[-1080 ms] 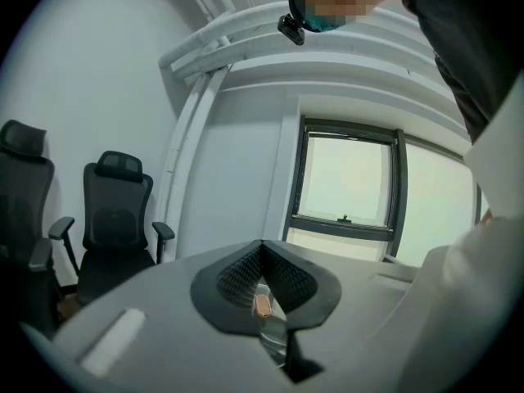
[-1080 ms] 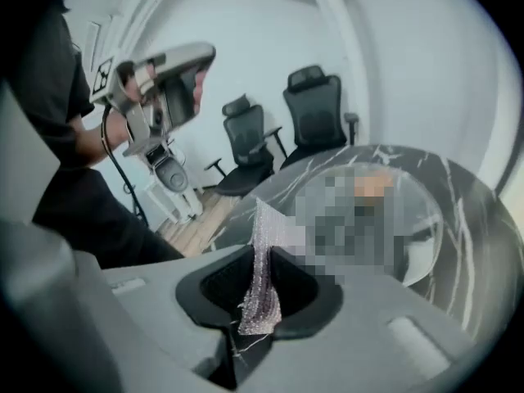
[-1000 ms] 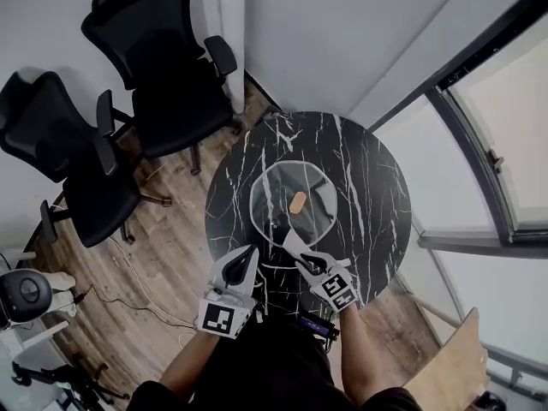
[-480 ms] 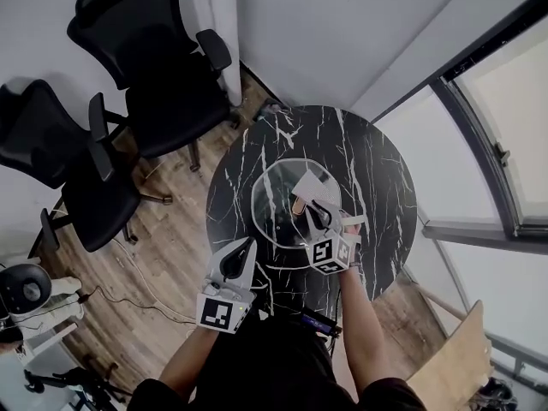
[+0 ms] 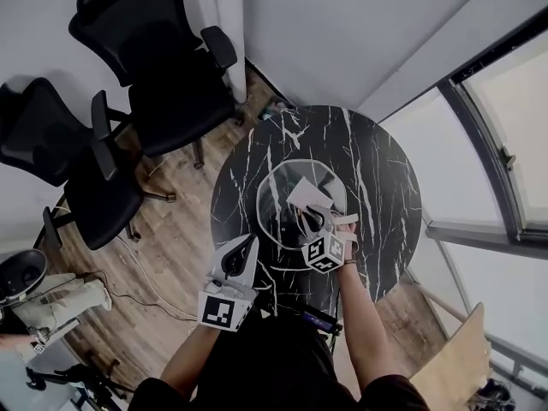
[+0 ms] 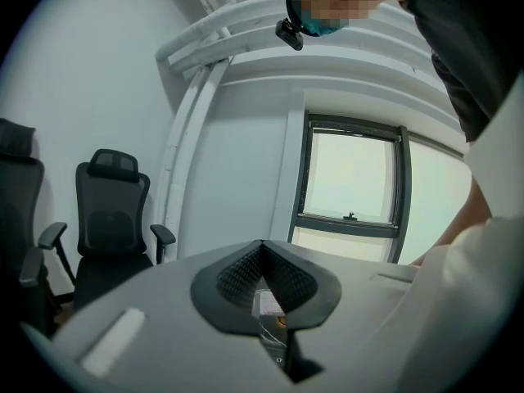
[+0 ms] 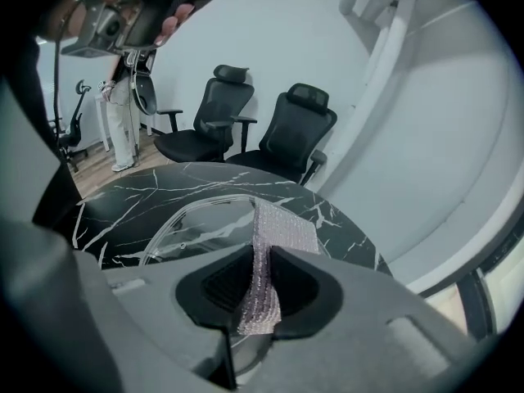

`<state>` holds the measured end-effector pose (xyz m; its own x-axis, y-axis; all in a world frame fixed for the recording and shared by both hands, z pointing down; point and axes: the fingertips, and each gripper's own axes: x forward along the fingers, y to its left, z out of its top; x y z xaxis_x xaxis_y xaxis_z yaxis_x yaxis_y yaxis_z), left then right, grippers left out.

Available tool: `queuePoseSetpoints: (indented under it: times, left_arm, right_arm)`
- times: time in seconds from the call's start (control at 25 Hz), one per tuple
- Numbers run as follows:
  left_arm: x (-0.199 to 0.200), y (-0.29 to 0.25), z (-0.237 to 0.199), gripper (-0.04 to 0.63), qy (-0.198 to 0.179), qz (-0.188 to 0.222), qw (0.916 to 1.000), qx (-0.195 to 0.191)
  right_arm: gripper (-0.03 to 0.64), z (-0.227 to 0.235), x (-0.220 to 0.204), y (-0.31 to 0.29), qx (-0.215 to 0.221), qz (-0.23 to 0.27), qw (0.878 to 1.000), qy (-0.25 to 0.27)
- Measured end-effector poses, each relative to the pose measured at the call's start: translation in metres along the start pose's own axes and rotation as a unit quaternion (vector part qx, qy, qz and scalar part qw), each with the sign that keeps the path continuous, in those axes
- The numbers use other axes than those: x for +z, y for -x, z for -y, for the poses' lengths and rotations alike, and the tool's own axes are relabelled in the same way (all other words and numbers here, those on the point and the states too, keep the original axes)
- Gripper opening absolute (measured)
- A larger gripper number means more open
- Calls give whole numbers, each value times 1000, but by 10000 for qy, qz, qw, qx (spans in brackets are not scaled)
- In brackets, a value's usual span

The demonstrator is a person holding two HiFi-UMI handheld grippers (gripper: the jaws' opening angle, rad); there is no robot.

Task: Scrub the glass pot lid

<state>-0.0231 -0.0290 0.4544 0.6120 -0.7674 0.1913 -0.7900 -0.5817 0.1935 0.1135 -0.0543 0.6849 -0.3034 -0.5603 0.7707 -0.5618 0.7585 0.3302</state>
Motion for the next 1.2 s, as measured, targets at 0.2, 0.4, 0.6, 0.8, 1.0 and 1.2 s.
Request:
queuePoseSetpoints:
  times: [0.2, 0.4, 0.6, 0.8, 1.0, 1.2]
  left_arm:
    - [-1, 2, 2, 3, 15, 12, 10000, 12]
    - [-1, 7, 9, 3, 3, 27, 10000, -22]
    - [0, 14, 15, 3, -17, 81, 10000, -46]
    - [2, 22, 23, 3, -22, 132, 9999, -28]
    - [3, 32, 31, 3, 8, 182, 9998, 47]
    - [11, 47, 44, 3, -56, 366, 9993, 104]
  right_arm:
    - [71, -18, -3, 0, 198, -81, 9997, 119]
    - [71, -30, -2, 3, 318, -82, 9995, -7]
    - [72, -45, -2, 10, 483, -82, 9988, -97]
    - [72, -65, 1, 24, 876, 163, 9941, -613]
    - [70, -85, 5, 44, 1182, 413, 9888, -815]
    - [69, -81, 24, 86, 940, 1156, 9749, -1656]
